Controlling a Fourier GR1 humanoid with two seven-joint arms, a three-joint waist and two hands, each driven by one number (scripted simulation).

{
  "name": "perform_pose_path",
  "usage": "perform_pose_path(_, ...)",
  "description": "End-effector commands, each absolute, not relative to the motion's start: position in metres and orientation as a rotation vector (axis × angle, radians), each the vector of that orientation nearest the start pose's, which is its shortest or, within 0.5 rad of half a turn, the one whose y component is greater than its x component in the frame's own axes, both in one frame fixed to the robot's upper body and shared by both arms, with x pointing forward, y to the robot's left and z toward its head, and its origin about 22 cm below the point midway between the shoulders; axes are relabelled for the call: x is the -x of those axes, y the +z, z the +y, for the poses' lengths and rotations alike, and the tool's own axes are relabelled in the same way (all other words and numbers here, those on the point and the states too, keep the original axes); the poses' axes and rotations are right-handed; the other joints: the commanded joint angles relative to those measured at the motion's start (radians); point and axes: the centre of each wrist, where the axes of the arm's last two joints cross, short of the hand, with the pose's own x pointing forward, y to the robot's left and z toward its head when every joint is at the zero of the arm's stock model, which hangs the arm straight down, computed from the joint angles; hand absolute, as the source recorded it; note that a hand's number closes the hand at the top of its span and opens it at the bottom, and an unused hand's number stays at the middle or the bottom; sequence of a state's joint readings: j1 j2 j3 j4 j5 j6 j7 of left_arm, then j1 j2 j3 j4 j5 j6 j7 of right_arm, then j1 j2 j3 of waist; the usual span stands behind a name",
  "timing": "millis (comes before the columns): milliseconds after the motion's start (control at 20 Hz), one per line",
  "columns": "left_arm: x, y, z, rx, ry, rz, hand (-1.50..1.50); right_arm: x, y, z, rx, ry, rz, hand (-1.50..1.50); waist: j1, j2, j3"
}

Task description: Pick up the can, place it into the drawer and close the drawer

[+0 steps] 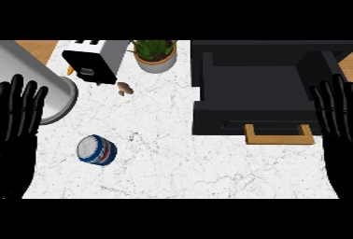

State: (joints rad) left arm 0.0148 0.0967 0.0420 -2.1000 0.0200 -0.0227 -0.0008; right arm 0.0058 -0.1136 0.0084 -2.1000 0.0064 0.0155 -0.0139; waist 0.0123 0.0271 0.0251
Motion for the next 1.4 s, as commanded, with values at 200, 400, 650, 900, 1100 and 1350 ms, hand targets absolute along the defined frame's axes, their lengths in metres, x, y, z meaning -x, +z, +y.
perform_pose_path(200,-0.198,0.132,0.286,0.209,-0.238,-2.109,-1.50,-0.220,0.120,-0.237,-0.013,0.119,-2.079,-1.50,-0.003,-0.027,-0.026)
perform_pose_path(400,-0.182,0.111,0.303,0.059,-0.270,-1.727,-1.50,-0.208,0.102,-0.268,0.209,-0.095,-1.792,-1.50,-0.005,-0.026,-0.025)
perform_pose_path(650,-0.160,0.127,0.331,0.059,-0.270,-1.693,-1.50,-0.169,0.111,-0.288,0.222,-0.098,-1.785,-1.50,-0.015,-0.031,-0.025)
perform_pose_path(900,-0.139,0.137,0.341,0.063,-0.242,-1.699,-1.50,-0.146,0.090,-0.312,0.232,-0.103,-1.763,-1.50,-0.013,-0.030,-0.025)
perform_pose_path(1100,-0.130,0.136,0.354,0.085,-0.266,-1.701,-1.50,-0.139,0.110,-0.307,0.223,-0.101,-1.781,-1.50,-0.011,-0.029,-0.025)
perform_pose_path(1350,-0.113,0.156,0.344,0.096,-0.184,-1.670,-1.50,-0.143,0.101,-0.321,0.225,-0.107,-1.774,-1.50,-0.009,-0.029,-0.025)
